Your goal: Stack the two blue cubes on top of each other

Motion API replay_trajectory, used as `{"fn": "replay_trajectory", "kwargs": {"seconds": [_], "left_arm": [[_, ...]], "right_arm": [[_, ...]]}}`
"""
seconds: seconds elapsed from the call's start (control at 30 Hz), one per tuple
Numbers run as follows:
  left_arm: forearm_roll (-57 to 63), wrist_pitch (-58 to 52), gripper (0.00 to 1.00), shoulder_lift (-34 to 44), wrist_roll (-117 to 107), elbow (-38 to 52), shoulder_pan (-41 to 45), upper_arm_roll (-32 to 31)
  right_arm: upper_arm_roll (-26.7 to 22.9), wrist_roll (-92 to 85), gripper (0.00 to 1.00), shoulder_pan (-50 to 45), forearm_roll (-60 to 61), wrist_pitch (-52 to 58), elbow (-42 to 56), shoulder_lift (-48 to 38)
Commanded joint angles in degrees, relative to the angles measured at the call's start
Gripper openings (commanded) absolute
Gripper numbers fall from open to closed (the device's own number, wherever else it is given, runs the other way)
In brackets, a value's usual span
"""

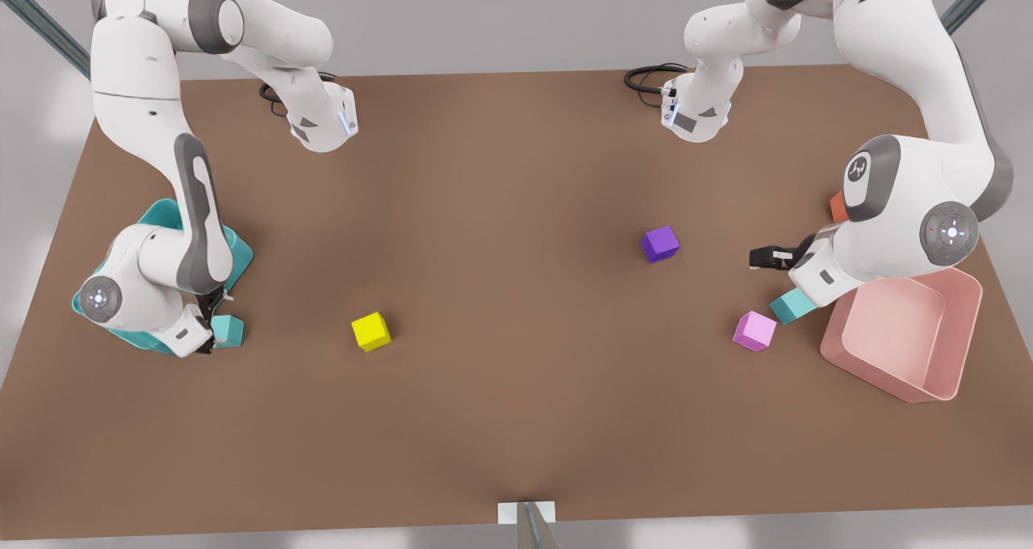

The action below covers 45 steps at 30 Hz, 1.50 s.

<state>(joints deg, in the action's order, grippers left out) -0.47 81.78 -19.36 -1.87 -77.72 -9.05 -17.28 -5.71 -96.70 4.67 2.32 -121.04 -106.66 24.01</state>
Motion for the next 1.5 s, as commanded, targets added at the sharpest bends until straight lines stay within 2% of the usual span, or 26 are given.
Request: {"fn": "replay_trajectory", "kwargs": {"seconds": [0.0,0.3,1.47], "left_arm": [[0.03,-0.12,1.0,0.12,-0.15,0.03,0.0,-0.03],[0.03,-0.13,1.0,0.03,-0.15,0.03,0.0,-0.03],[0.03,-1.36,1.0,-0.67,-0.15,0.03,0.0,-0.03]], "right_arm": [[0.0,-18.89,1.0,0.07,0.31,-7.46,-1.01,0.16],[0.0,-14.31,1.0,1.39,0.31,-10.1,-1.19,2.62],[0.0,-14.22,1.0,3.94,0.84,-15.1,-2.15,8.33]]}}
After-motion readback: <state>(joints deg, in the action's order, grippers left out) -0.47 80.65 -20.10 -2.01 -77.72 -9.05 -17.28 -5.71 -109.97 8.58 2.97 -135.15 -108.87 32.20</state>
